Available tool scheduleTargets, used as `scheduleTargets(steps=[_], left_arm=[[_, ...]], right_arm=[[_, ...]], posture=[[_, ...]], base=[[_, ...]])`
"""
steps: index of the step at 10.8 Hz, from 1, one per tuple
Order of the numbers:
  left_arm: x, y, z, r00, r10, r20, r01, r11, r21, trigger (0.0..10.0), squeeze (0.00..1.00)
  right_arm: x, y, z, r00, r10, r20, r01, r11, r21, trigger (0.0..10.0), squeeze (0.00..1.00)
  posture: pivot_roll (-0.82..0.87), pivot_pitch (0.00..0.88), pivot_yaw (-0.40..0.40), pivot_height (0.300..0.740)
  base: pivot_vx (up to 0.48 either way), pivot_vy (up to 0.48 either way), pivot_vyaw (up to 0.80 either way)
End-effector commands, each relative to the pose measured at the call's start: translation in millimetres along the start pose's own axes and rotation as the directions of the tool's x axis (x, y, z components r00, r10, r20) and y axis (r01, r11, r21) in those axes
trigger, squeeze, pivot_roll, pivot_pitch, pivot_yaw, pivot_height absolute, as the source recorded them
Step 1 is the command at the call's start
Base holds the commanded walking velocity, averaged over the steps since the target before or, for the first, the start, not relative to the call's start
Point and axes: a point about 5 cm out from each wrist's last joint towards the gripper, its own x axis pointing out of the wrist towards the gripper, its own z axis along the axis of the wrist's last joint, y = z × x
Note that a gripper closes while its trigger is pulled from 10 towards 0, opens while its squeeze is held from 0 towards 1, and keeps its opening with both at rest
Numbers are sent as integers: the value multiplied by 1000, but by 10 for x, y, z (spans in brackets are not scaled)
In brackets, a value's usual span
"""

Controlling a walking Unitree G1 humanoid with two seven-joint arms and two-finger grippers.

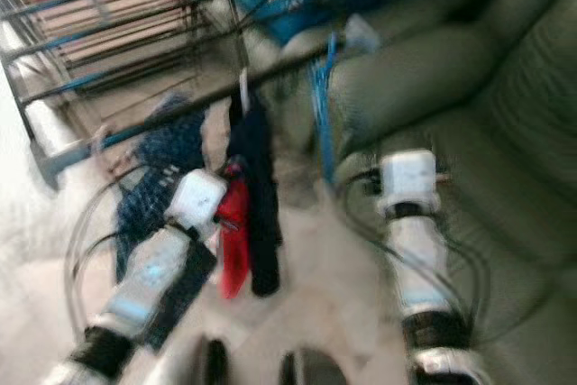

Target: Hang hanger

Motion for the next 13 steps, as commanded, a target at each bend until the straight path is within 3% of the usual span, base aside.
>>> scheduleTargets(steps=[1, 3, 5, 9, 11, 13], left_arm=[[33, -46, 65, 1000, 5, 28, -5, 1000, -1, 10000, 0], [23, -30, 56, 1000, 16, 21, -16, 1000, 4, 10000, 0], [18, -30, 56, 1000, 15, 19, -16, 1000, 6, 10000, 0], [-29, 1, 90, 1000, 4, 23, -4, 1000, 11, 10000, 0], [-101, 8, 86, 1000, -10, 13, 10, 1000, 14, 10000, 0], [-159, 29, 96, 1000, -14, 1, 14, 1000, 20, 10000, 0]], right_arm=[[-20, -86, -54, 1000, -11, -23, 11, 1000, -15, 10000, 0], [61, -75, 1, 1000, 11, 3, -11, 1000, -19, 10000, 0], [134, -29, 83, 998, 47, 41, -46, 998, -42, 10000, 0], [324, 82, 152, 996, 79, 35, -79, 997, 4, 10000, 0], [469, 89, 119, 998, 34, -48, -36, 999, -39, 10000, 0], [626, -59, 189, 993, -104, -57, 99, 992, -85, 10000, 0]], posture=[[-14, 182, -36, 740], [-8, 185, -37, 740], [-3, 189, -36, 740], [37, 216, -24, 740], [63, 238, -15, 740], [87, 252, -9, 740]], base=[[0, 0, 0], [0, 0, 0], [0, 0, 800], [0, 0, 494], [0, 0, 0], [0, 0, 0]])
